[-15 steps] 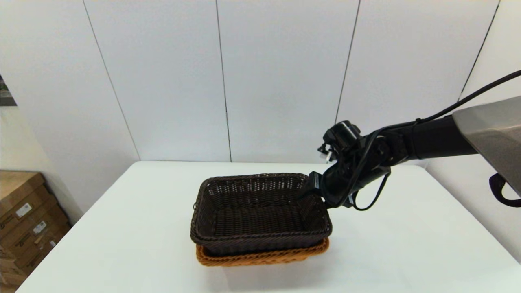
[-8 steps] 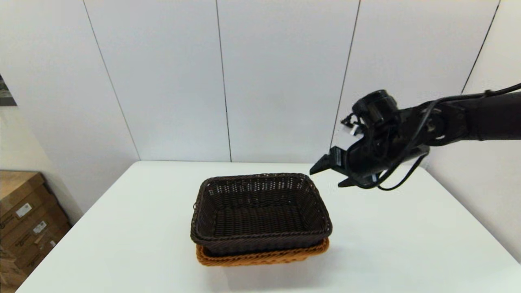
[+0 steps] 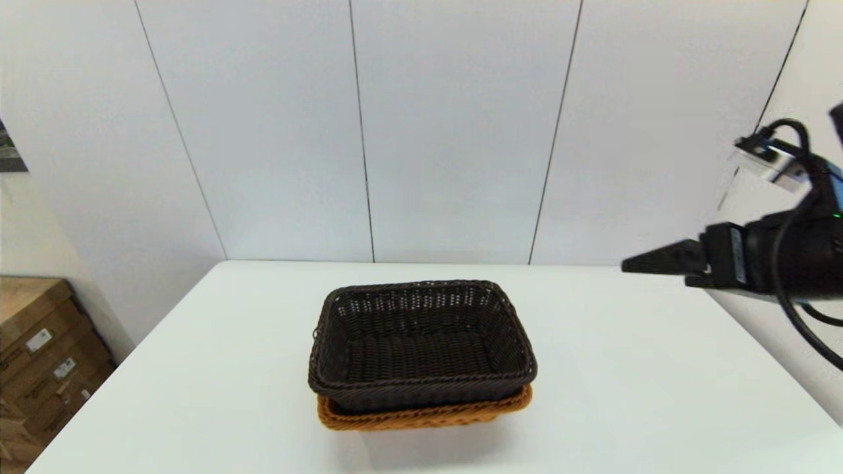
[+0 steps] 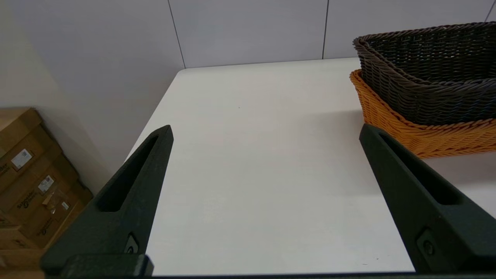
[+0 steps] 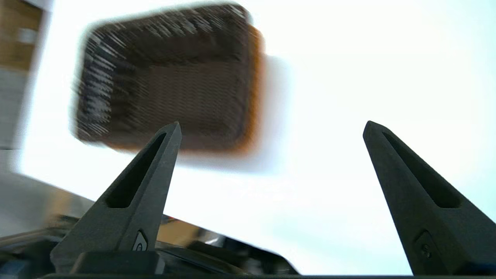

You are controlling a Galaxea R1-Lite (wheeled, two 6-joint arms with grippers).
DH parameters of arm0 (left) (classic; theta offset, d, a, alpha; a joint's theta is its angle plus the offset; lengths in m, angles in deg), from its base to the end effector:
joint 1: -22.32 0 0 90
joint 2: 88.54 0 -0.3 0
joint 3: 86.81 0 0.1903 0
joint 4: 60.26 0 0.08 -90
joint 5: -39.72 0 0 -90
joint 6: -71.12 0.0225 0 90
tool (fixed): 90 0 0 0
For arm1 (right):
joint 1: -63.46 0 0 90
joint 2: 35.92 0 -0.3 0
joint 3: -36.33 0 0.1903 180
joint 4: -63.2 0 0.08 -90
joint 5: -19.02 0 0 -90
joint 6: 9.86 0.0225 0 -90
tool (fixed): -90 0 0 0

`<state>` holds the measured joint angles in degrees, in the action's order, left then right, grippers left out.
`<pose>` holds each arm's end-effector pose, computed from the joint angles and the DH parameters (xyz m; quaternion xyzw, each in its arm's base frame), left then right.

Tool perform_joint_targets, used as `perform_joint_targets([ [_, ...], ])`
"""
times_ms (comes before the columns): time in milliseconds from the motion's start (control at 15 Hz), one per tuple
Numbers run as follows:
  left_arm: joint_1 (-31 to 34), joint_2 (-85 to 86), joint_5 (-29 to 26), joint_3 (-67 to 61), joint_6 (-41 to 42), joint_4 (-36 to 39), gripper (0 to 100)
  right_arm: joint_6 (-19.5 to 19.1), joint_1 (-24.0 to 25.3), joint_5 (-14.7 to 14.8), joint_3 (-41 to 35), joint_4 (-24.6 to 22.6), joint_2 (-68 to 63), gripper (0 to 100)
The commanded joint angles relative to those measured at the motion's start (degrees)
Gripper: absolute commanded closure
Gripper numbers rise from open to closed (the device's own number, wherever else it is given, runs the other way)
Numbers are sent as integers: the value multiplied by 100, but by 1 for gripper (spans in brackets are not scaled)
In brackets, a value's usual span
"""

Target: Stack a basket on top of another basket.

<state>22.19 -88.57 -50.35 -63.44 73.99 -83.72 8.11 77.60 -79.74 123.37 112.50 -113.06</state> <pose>-0.0228 0.0000 0.0753 0.0250 0.0010 -0.0018 0.9997 0.1928 0.0521 0.2603 0.1285 0.3618 0.1320 0.9139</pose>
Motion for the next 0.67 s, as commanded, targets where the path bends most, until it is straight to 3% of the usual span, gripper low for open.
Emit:
perform_joint_targets([
  [67,5,2,-1,0,4,1,0,-399,-386,956,-1894,26,2414,0],
  [267,-4,2,-1,0,4,1,0,-839,-1054,1017,-2790,26,3539,0],
  [667,5,2,-1,0,4,1,0,-1727,-1273,1000,-4064,35,5649,0],
])
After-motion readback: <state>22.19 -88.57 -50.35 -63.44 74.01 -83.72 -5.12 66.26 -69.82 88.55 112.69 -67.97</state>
